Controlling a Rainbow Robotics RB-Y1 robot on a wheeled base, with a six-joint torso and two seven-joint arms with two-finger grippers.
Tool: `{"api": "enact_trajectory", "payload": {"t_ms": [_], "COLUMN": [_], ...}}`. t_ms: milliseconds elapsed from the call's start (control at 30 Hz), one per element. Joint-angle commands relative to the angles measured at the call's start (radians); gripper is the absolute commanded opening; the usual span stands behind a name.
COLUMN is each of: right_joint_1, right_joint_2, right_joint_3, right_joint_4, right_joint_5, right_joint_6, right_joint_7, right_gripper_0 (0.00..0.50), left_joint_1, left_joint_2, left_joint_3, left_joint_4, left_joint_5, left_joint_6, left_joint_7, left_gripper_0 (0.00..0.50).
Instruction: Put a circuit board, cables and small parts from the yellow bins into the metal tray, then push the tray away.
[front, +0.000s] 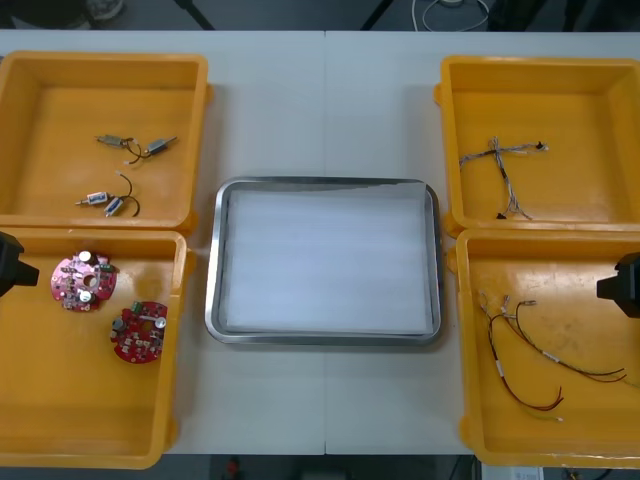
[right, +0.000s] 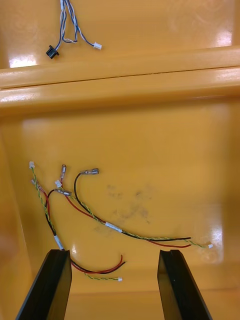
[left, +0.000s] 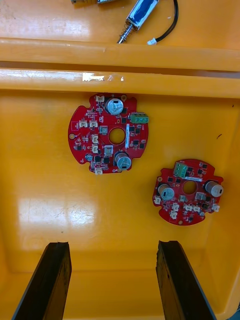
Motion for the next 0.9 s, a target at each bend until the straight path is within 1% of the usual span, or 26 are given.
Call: {"api": "enact_trajectory", "payload": {"t_ms": [33,900], "right_joint_1": [0.017,0.017], "right_joint_2": [-0.033,-0.033], "right_joint_3": [-0.030,-0.030], "right_joint_4": [-0.021,-0.021], "right_joint_5": [-0.008,-0.008], "right_joint_6": [0.003,0.003], "right_joint_7": [0.017,0.017], "right_gripper_0": [0.500,0.500], "left_joint_1": [0.018,0.018], "left_joint_2": [0.042,0.042], "left_joint_3": [0.025,0.025], "left_joint_4": [-0.028,-0.028], "left_joint_5": [-0.004,-0.004], "left_joint_6": [0.006,0.006], "left_joint_7": [-0.110,-0.110], "left_gripper_0": [0.500,0.500]}}
